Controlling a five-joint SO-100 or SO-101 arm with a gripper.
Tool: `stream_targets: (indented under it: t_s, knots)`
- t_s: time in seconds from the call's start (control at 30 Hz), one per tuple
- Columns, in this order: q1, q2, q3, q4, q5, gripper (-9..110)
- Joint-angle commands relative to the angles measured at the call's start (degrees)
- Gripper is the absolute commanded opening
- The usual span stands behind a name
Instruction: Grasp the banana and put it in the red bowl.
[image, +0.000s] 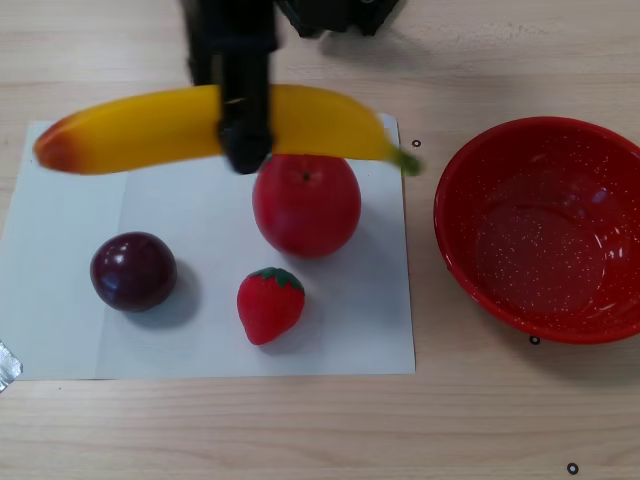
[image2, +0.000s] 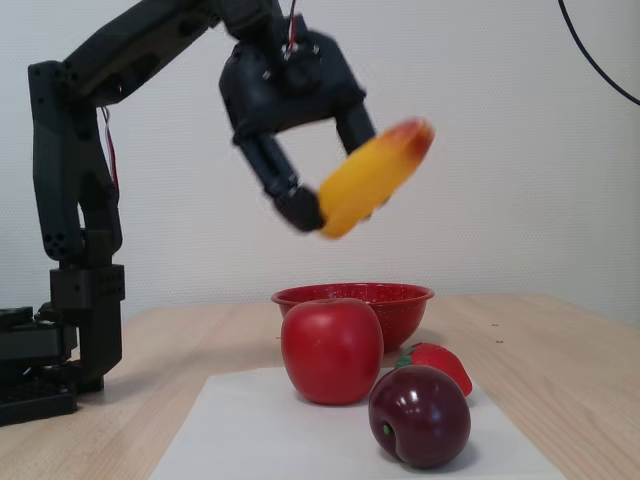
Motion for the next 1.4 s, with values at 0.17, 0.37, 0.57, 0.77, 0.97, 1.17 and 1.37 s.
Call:
stream_targets:
  t_s: [0.17, 0.37, 0.57, 0.77, 0.97, 1.17, 1.37]
  knots:
    - [13.18, 10.46, -8.53, 1.41, -8.0, 0]
    - [24.43, 11.07, -9.14, 1.41, -14.41, 0]
    - [34.1, 10.99, -7.73, -0.35, -20.74, 0]
    - [40.69, 10.9, -1.85, -8.35, -23.55, 0]
    - [42.98, 10.46, 9.58, -22.06, -23.2, 0]
    - [43.07, 9.05, 21.01, -37.27, -19.95, 0]
    - [42.45, 5.62, 24.35, -45.26, -18.63, 0]
